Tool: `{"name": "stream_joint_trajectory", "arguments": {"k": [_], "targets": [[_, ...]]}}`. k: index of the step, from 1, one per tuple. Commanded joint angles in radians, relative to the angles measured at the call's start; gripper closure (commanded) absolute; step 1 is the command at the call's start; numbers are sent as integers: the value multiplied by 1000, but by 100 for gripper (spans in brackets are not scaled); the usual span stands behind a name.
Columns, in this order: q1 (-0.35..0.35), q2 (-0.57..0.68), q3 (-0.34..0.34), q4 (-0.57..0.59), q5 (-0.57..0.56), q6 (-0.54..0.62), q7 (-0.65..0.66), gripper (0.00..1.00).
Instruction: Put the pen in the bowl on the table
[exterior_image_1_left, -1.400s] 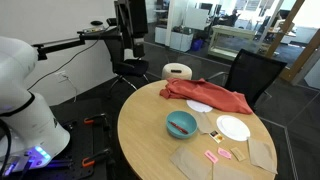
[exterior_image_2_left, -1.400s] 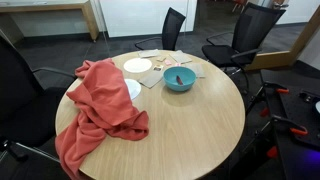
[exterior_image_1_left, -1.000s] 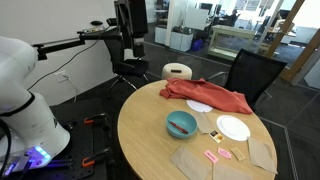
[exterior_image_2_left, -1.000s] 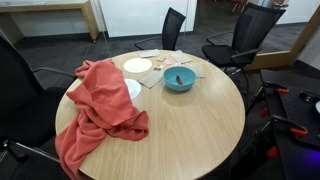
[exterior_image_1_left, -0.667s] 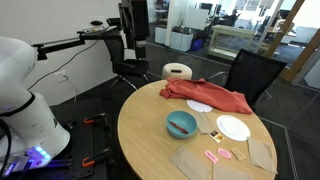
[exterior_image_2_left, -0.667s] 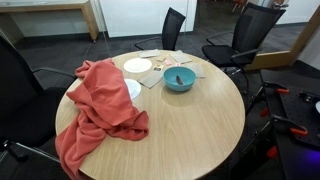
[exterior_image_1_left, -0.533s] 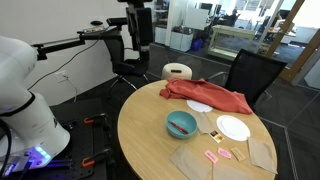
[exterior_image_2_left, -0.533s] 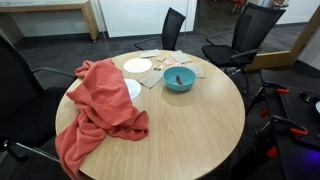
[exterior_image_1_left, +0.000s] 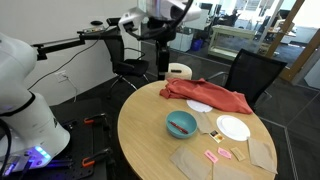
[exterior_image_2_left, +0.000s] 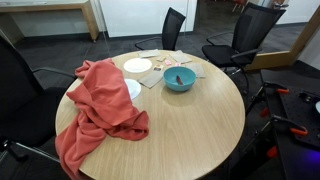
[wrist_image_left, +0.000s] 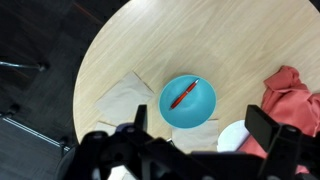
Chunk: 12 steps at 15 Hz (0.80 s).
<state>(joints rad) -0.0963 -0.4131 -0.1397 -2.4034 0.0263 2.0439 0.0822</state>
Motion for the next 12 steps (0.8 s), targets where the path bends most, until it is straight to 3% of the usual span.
{"name": "stream_joint_trajectory", "arguments": {"k": [1,6,12], "targets": [[1,173,27,66,69,88,75,0],[3,373,67,140,81,186,243,0],[17,570,59,221,53,283,412,0]]}}
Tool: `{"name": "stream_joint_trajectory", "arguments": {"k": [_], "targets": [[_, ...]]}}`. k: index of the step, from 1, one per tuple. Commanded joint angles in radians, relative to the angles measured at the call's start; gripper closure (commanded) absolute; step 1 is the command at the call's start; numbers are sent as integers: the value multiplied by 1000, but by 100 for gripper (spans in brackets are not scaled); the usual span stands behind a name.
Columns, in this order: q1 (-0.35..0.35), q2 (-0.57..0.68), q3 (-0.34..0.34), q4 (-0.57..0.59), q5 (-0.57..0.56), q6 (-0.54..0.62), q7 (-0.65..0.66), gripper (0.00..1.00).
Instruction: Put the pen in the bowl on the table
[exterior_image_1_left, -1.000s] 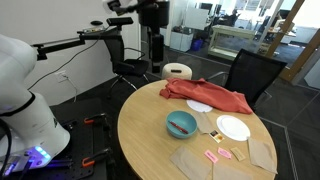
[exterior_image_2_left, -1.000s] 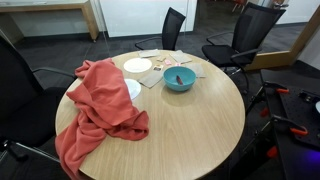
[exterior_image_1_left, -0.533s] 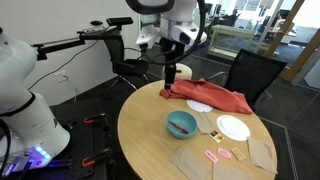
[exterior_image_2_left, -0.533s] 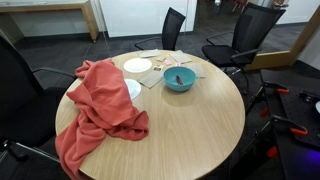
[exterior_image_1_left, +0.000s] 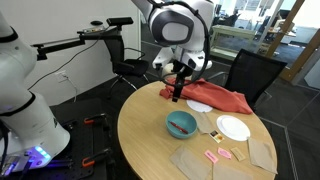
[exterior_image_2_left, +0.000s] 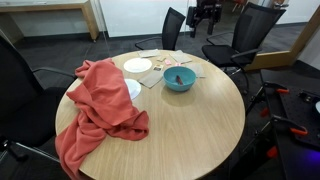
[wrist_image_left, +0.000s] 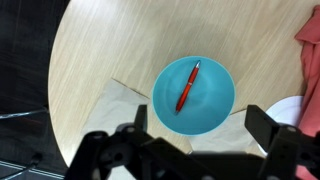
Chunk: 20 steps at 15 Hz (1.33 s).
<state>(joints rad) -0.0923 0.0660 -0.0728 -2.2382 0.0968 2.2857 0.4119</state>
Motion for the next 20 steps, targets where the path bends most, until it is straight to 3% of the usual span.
{"name": "stream_joint_trajectory", "arguments": {"k": [1,9,20], "targets": [[17,121,-12,65,-22,61,107,0],[82,326,-62,137,-66,197,271,0],[136,489,-111,208,-62,235,346,0]]}}
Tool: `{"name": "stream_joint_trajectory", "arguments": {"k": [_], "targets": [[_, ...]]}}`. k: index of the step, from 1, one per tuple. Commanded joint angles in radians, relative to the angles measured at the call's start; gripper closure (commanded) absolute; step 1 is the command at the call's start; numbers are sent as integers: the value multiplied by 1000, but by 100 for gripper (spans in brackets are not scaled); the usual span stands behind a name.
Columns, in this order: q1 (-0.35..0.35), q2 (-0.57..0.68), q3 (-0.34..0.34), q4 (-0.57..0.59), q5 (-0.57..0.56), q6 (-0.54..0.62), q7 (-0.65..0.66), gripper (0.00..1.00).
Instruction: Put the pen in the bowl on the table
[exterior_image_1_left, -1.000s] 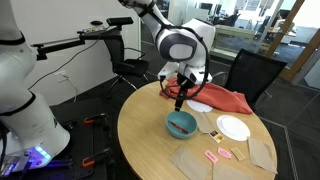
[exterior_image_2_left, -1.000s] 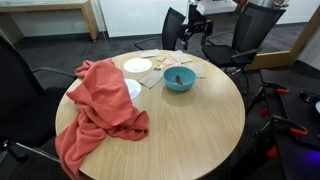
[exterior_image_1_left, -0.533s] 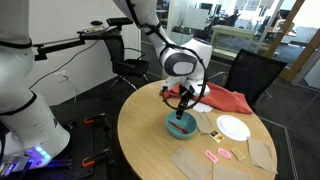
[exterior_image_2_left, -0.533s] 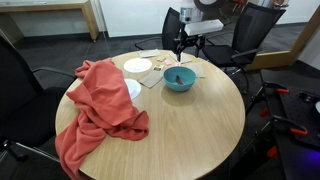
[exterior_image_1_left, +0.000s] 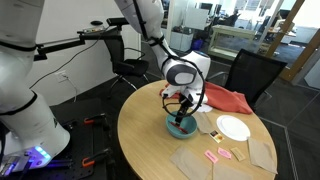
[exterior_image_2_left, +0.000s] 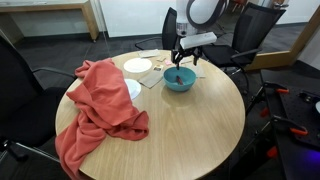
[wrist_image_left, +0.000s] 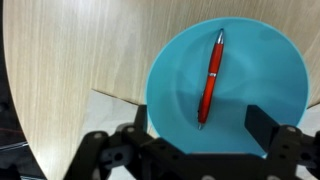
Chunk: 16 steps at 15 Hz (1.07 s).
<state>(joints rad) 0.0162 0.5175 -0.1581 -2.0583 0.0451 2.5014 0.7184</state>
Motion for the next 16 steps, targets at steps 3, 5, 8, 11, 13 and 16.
{"name": "stream_joint_trajectory", "arguments": {"k": [3,5,8,11,13,16], "targets": [[39,69,-35,44,-11,30,46,0],[48,87,-41,56,-12,37,58,0],[64,116,-48,75,-15,43,69,0],[70,141,-47,94,-10,47,69,0],[72,157,-48,108,-8,47,68,0],[74,181,-51,125,-7,44,67,0]]}}
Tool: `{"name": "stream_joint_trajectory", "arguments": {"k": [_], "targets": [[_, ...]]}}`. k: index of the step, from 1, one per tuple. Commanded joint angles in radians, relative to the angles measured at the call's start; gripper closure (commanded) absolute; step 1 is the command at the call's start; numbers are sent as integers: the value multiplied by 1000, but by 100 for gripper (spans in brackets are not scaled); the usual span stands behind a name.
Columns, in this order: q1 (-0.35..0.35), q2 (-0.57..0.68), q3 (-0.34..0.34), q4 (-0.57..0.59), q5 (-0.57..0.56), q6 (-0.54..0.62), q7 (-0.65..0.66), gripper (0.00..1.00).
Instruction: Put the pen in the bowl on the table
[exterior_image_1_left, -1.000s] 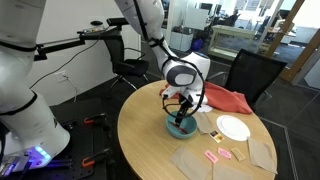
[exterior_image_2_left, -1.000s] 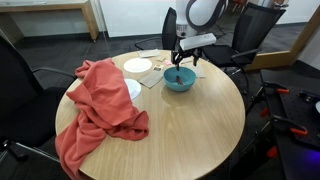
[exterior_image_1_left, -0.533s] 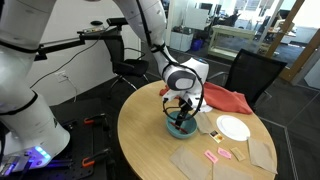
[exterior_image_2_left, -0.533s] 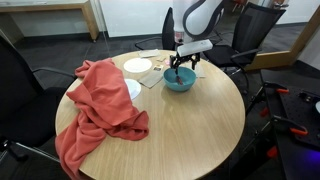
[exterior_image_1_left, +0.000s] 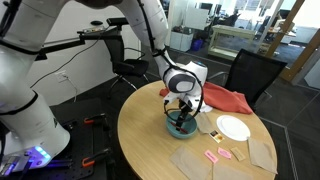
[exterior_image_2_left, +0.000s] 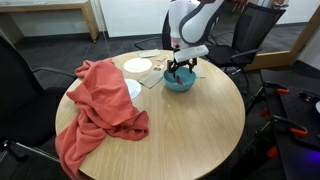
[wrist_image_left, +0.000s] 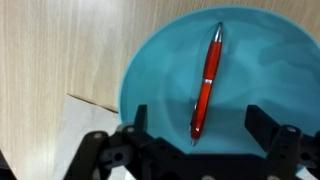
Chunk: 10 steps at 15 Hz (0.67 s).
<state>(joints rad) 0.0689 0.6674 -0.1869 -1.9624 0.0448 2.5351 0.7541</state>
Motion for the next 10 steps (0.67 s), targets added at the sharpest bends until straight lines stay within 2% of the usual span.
{"name": "stream_joint_trajectory", "arguments": {"k": [1,10], "targets": [[21,40,-23,36,-6,8,31,0],[35,104,-36,79,-7,-3,31,0]]}}
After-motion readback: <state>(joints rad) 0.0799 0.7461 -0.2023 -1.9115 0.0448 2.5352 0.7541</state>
